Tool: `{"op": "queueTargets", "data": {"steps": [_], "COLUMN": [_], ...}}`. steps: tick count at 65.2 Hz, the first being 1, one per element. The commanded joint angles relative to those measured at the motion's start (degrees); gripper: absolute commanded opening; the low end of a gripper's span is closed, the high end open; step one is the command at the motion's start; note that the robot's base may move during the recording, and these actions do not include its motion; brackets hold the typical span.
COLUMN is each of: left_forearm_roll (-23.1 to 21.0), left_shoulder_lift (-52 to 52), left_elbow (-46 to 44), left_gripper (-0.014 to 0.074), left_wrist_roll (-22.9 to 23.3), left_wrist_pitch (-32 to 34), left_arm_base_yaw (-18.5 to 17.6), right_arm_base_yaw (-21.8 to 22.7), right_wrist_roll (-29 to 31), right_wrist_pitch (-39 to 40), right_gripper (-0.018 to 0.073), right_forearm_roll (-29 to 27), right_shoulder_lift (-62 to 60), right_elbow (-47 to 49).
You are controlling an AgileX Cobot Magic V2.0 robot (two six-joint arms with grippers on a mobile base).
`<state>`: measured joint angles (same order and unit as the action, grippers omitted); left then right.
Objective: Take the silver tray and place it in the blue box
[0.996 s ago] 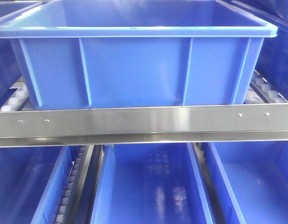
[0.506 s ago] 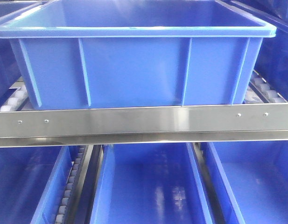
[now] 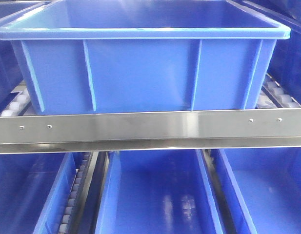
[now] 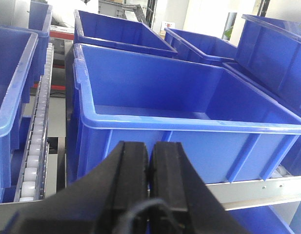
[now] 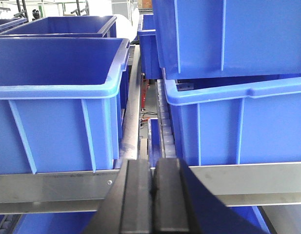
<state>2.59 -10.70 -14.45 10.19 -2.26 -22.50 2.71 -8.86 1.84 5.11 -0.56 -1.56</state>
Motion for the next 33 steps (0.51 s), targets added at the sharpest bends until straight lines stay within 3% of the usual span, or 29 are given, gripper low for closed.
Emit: {"op": "queueTargets", "data": {"steps": [1, 33], "left_forearm_roll": [0.12, 0.02], "left_shoulder_lift": [-0.56, -0.56], "left_elbow": [-1.66, -1.66], "left_gripper": [-0.0008, -0.0008], "left_wrist_roll": [0.09, 0.09], "left_wrist_pitch": [4.46, 4.46], "left_arm_base_yaw": [-0.41, -0.41], "right_arm_base_yaw": [-0.10, -0.10], "right_wrist_roll": [0.80, 0.80], "right_wrist_pitch": [4.49, 6.10], "right_gripper": [0.0053, 0.0053], "right_forearm_roll": [-0.13, -0.13], "right_shoulder_lift": [-1.22, -1.22], "right_elbow": [1.00, 1.00]}}
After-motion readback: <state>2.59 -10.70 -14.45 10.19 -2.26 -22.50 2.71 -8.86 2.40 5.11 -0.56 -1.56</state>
